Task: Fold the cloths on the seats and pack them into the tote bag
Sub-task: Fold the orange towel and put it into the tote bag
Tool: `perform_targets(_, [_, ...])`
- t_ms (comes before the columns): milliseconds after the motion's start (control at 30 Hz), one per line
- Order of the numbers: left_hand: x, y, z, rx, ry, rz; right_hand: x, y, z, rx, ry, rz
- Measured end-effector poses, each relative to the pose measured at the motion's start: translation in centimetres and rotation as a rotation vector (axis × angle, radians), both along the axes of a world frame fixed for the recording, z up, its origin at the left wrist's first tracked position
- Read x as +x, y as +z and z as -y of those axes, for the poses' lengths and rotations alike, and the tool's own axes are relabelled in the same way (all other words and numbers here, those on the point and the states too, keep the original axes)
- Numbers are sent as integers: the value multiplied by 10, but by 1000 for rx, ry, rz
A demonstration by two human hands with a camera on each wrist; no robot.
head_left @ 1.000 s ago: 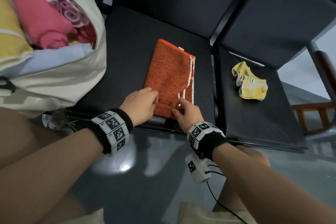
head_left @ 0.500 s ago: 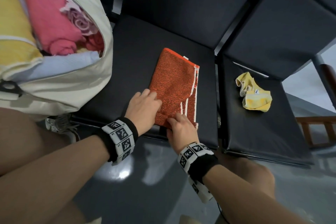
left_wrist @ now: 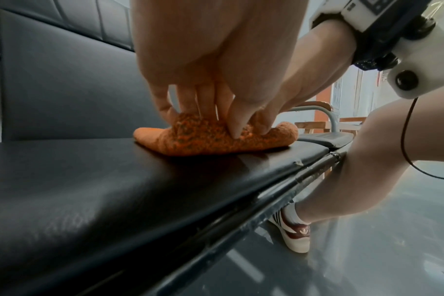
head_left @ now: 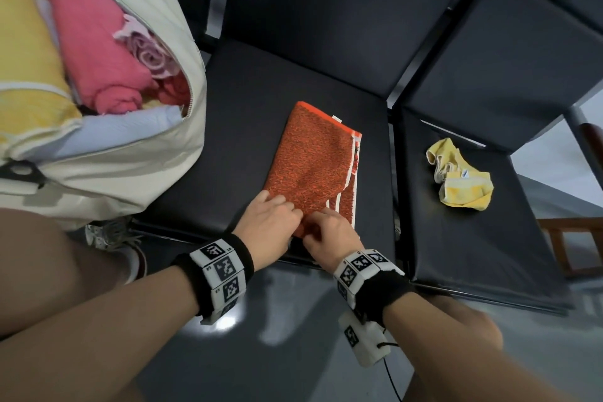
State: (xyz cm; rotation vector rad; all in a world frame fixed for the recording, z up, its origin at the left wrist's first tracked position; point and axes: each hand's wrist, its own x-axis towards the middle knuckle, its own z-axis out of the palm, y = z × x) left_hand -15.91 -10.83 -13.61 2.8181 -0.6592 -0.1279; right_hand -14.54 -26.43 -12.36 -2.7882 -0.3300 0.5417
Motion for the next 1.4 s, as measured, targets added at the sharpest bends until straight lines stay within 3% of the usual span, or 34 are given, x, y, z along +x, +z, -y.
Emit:
perform_targets(133, [2, -1, 0, 33, 59, -94, -9, 2, 4, 20, 31, 98])
perform_targets(233, [2, 0, 2, -19, 69, -137, -12, -3, 3, 42, 21, 73])
perform_targets(533, [0, -4, 2, -24, 2, 116, -2, -4, -5, -40, -61, 7])
perform_targets(800, [-3, 2, 8, 114, 28, -10, -16, -10, -5, -81, 37, 340])
perform_targets(1100, [-2, 0, 11, 114, 55, -26, -20, -6, 1, -121, 113, 272])
perform_targets(1233, [-1, 2, 5, -14, 37, 55, -10, 0, -3, -137, 74, 138])
perform_targets(1400, [-3, 0, 6, 14, -22, 25, 0, 6, -4, -35, -30, -52])
